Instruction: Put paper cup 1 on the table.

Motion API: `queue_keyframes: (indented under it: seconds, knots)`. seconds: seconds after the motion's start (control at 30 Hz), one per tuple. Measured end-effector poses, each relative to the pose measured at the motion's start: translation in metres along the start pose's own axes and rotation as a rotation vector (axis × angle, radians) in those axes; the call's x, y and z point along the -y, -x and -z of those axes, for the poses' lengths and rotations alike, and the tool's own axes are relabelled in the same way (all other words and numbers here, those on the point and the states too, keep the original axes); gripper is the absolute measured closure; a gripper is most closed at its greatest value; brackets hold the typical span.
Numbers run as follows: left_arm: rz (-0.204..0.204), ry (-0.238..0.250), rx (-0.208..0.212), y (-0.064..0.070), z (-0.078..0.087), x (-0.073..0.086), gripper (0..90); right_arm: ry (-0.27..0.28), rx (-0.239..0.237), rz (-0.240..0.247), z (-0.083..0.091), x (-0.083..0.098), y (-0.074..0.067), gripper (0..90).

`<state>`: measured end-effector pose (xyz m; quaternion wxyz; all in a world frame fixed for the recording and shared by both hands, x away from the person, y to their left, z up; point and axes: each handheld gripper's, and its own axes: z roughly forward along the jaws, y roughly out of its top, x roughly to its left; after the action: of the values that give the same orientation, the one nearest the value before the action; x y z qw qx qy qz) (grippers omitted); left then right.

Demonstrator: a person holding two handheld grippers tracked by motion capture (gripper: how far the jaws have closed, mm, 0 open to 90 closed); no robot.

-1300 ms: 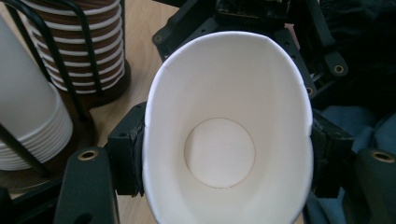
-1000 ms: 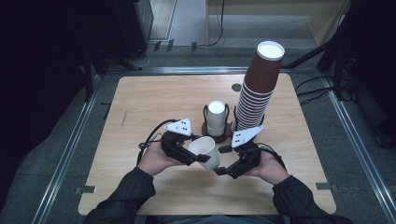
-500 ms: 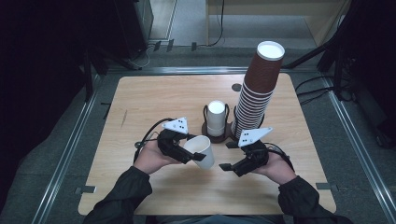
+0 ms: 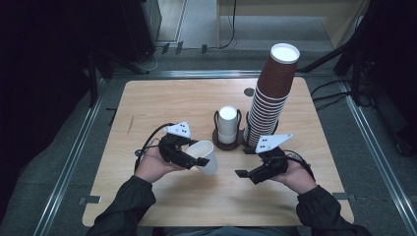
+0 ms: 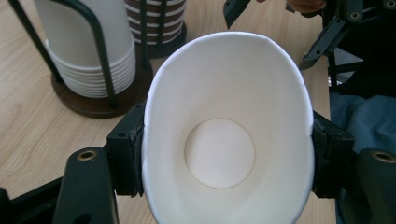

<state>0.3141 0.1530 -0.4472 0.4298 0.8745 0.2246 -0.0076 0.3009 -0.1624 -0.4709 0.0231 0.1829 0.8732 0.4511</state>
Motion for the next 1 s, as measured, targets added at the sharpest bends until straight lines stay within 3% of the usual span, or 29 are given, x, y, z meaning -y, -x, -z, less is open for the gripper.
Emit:
queue_keyframes:
  seconds: [0.37,0.83,0.93,1.0]
  knots:
    - [0.066,0.014,-0.074,-0.013,0.018,0.015,29.5,-0.010,0.016,-0.027,-0.004,-0.001,0.007,19.0]
    - [0.126,0.034,-0.128,-0.028,0.038,0.029,29.6,-0.006,0.026,-0.049,-0.008,-0.004,0.011,19.3]
    - [0.168,0.062,-0.136,-0.032,0.048,0.031,29.5,-0.015,0.032,-0.059,-0.009,-0.003,0.012,19.3]
    - [0.168,0.069,-0.154,-0.035,0.053,0.032,29.5,-0.014,0.029,-0.063,-0.009,-0.002,0.013,19.3]
